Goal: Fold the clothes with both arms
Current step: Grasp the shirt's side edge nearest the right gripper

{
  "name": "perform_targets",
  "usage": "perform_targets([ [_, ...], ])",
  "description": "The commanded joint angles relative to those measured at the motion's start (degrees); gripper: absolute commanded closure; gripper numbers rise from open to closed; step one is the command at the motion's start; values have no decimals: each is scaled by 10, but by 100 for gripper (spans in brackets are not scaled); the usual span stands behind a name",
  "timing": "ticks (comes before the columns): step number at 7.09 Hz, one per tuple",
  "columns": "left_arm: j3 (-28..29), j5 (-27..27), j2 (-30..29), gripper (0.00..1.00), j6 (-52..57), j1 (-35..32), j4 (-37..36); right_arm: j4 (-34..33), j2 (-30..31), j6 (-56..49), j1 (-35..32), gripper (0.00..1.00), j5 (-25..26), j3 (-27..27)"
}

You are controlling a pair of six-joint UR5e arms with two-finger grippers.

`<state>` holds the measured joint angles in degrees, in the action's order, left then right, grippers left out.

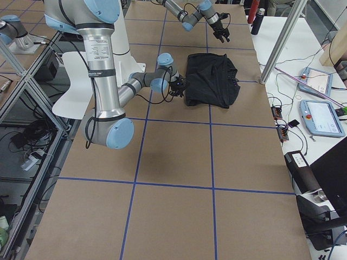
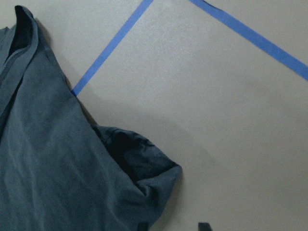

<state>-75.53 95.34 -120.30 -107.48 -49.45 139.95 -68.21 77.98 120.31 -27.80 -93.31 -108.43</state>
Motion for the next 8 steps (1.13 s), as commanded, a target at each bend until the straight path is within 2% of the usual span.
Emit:
perform_targets([
  [1, -1, -1, 3, 35, -2, 1, 1, 4, -15, 1, 1, 2, 7, 33],
  [3, -1, -2, 5, 35, -1, 1, 1, 4, -51, -3, -5, 5, 8, 73],
  [5, -1, -2, 5, 35, -2, 1, 1, 4, -77, -6, -14, 13, 8, 107],
  [6, -1, -2, 5, 35, -1, 1, 1, 4, -74, -6, -15, 31, 8, 106],
  [7, -1, -2, 4, 35, -2, 1, 1, 4, -71, -6, -17, 76, 7, 98],
  [8, -1, -2, 4, 35, -3, 1, 1, 3, -68, -6, -18, 100, 8, 94],
])
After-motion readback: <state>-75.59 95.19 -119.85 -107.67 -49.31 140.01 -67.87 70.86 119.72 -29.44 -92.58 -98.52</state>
